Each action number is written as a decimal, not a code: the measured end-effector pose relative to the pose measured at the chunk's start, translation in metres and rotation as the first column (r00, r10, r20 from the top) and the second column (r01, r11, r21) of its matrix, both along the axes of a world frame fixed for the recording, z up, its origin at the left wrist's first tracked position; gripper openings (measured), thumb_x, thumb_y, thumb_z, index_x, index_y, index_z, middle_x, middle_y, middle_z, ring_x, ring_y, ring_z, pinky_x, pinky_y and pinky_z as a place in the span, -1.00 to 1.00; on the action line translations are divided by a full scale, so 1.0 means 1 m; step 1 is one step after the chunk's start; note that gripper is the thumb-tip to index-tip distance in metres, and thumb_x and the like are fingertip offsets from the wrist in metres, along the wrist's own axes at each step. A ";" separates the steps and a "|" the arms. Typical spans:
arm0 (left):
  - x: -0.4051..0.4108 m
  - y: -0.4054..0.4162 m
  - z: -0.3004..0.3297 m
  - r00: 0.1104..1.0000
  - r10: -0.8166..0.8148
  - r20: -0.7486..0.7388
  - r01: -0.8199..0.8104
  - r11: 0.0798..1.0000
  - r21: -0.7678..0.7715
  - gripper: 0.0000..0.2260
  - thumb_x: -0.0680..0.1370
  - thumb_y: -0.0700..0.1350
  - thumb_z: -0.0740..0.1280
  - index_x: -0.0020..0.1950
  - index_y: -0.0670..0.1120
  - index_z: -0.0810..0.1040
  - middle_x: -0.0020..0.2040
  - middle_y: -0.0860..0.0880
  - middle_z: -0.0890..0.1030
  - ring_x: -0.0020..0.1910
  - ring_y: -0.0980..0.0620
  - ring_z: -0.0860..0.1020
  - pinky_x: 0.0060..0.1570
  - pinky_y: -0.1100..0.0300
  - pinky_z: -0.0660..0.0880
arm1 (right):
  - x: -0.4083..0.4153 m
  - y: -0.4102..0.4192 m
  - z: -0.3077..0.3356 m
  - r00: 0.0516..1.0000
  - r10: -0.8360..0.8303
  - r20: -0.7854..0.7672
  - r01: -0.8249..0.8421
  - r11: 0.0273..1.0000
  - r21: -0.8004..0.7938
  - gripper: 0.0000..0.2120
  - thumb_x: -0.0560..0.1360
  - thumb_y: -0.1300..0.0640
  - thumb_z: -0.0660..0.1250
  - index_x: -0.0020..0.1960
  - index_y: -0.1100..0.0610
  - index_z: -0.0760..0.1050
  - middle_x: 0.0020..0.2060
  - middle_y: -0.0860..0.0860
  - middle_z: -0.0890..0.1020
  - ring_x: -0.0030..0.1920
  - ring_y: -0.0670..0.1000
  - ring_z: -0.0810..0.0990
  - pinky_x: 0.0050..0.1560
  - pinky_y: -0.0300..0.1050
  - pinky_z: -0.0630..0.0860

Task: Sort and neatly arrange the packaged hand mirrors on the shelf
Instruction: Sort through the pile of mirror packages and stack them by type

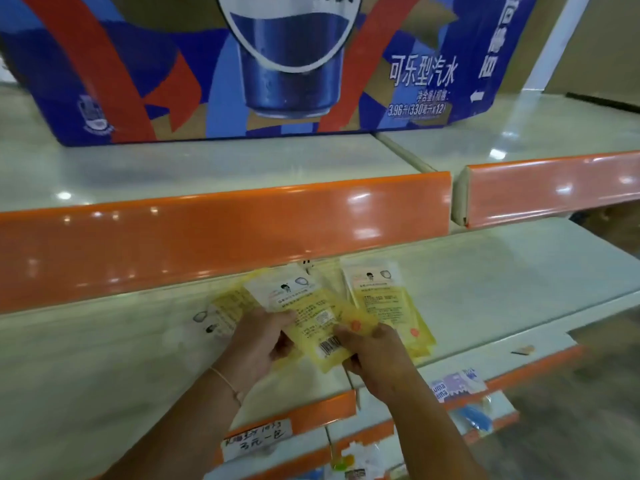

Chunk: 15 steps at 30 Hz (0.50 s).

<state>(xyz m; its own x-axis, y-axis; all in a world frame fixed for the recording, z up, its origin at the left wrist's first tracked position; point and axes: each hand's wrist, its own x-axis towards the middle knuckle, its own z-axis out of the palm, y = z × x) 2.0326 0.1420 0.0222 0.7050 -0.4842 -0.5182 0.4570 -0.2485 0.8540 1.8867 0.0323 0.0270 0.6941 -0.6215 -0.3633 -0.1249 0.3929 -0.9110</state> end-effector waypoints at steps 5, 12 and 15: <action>-0.023 -0.048 0.009 0.986 -0.061 0.156 0.062 0.998 0.003 -0.73 0.55 -0.15 0.36 0.15 -0.29 0.48 -0.23 -0.18 0.57 -0.44 -0.06 0.54 -0.45 0.17 0.46 | -0.018 -0.036 -0.004 0.970 -0.243 -0.019 0.243 0.970 -0.004 -0.88 0.45 0.25 0.45 -0.15 0.32 0.58 -0.36 0.14 0.60 -0.45 0.04 0.49 -0.47 -0.19 0.42; -0.041 -0.071 0.010 0.939 -0.148 0.311 0.125 0.988 0.093 -0.67 0.57 -0.16 0.26 0.33 -0.10 0.39 -0.13 -0.13 0.67 -0.41 -0.02 0.55 -0.42 0.15 0.50 | -0.046 -0.083 -0.003 0.916 -0.398 -0.047 0.394 0.916 -0.072 -0.87 0.48 0.23 0.42 -0.11 0.33 0.61 -0.37 0.10 0.65 -0.46 -0.02 0.60 -0.43 -0.21 0.53; -0.047 -0.070 0.006 0.911 -0.178 0.371 0.140 0.982 0.129 -0.70 0.59 -0.15 0.26 0.33 -0.11 0.40 -0.14 -0.11 0.66 -0.40 0.00 0.55 -0.44 0.19 0.49 | -0.047 -0.099 -0.009 0.901 -0.417 -0.118 0.399 0.905 -0.149 -0.79 0.47 0.17 0.44 -0.09 0.35 0.60 -0.31 0.15 0.65 -0.43 0.03 0.60 -0.38 -0.16 0.55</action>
